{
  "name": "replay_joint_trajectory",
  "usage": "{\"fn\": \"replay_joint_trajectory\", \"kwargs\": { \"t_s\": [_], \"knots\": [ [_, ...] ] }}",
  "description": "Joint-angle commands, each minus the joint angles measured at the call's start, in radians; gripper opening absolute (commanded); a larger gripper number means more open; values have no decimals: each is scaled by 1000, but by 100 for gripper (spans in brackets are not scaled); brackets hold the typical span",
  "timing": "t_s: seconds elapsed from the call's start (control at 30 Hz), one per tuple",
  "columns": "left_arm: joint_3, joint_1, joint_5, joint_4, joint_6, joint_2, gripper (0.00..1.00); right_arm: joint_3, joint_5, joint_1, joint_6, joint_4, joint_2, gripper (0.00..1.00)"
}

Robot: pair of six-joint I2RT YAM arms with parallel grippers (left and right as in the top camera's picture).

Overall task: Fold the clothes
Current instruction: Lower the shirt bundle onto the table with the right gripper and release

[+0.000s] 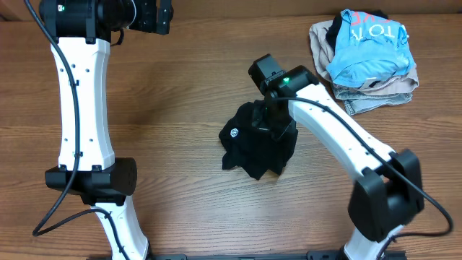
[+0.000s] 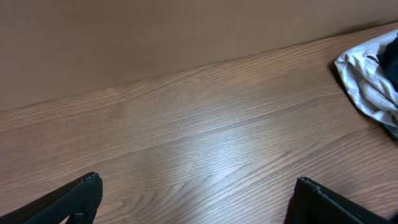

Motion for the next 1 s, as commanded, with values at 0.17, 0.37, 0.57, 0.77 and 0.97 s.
{"fn": "replay_joint_trajectory", "kwargs": {
  "t_s": [0.17,0.37,0.57,0.77,0.97],
  "knots": [
    [3,6,-77,8,19,9,100,-20,-72,176,72,-129,-72,4],
    [3,6,-81,8,20,9,100,-152,-72,314,169,-61,-71,46],
    [3,6,-81,8,20,9,100,-192,-79,323,168,-79,-77,50],
    [3,6,-81,7,20,9,100,-113,-23,229,146,-79,-166,50],
    [3,6,-81,8,20,9,100,-82,23,135,130,-81,-244,45]
  ]
}}
